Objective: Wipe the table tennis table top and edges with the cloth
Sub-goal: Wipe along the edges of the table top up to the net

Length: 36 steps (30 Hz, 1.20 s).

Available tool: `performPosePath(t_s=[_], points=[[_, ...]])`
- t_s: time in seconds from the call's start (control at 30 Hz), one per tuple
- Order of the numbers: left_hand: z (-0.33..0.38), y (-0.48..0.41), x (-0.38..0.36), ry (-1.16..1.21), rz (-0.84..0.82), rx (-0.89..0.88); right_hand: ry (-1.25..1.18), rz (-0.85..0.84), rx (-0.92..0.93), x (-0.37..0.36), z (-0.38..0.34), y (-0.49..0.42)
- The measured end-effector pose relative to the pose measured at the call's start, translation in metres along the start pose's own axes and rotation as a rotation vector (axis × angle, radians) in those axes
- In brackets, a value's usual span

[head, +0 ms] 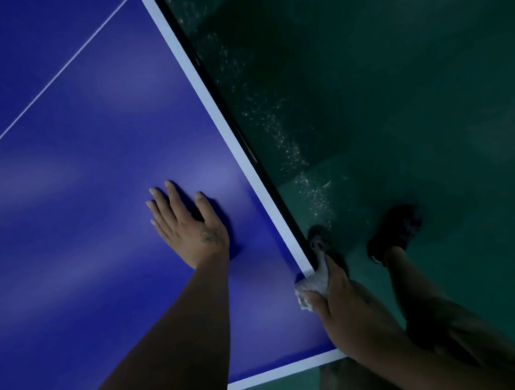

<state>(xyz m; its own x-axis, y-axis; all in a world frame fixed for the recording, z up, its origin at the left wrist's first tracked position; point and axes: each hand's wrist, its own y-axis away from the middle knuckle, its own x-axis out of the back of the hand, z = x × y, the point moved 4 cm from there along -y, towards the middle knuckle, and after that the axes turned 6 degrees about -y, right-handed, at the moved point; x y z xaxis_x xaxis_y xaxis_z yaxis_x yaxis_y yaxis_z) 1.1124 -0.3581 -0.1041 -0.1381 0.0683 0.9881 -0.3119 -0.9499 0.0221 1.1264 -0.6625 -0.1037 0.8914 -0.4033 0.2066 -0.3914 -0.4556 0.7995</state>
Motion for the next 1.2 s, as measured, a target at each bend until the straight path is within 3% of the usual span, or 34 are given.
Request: performPosePath(t_s=[0.17, 0.27, 0.33, 0.43, 0.53, 0.63, 0.73, 0.8, 0.97, 1.07, 1.2], points=[[0.002, 0.002, 0.001, -0.03, 0.015, -0.021, -0.283, 0.037, 0.062, 0.016, -0.08, -0.058], [0.003, 0.002, 0.002, -0.039, 0.031, -0.03, -0.326, 0.014, 0.262, 0.042, -0.161, -0.122], [0.004, 0.002, 0.003, -0.029, 0.042, -0.033, -0.302, -0.008, 0.224, 0.051, -0.2, -0.159], [0.005, 0.001, 0.004, -0.035, 0.027, -0.022, -0.242, 0.034, 0.155, 0.046, -0.192, -0.161], [0.005, 0.001, 0.003, -0.041, -0.002, -0.023, -0.259, 0.045, 0.198, 0.033, -0.13, -0.109], [0.003, 0.002, 0.003, -0.042, -0.001, -0.018, -0.18, -0.028, 0.096, 0.018, -0.065, -0.064], [0.004, 0.002, 0.004, -0.034, 0.008, -0.024, -0.074, -0.012, 0.022, 0.01, -0.05, -0.054], [0.004, 0.001, 0.003, -0.035, 0.009, -0.021, -0.067, 0.004, 0.014, 0.014, -0.069, -0.068], [0.003, 0.0, 0.003, -0.031, 0.057, -0.04, -0.209, 0.043, 0.202, 0.051, -0.175, -0.136], [0.003, 0.001, 0.003, -0.025, 0.075, -0.039, -0.169, -0.021, 0.09, 0.064, -0.228, -0.19], [0.004, 0.002, 0.005, -0.017, 0.082, -0.041, -0.228, 0.066, 0.034, 0.061, -0.253, -0.203]])
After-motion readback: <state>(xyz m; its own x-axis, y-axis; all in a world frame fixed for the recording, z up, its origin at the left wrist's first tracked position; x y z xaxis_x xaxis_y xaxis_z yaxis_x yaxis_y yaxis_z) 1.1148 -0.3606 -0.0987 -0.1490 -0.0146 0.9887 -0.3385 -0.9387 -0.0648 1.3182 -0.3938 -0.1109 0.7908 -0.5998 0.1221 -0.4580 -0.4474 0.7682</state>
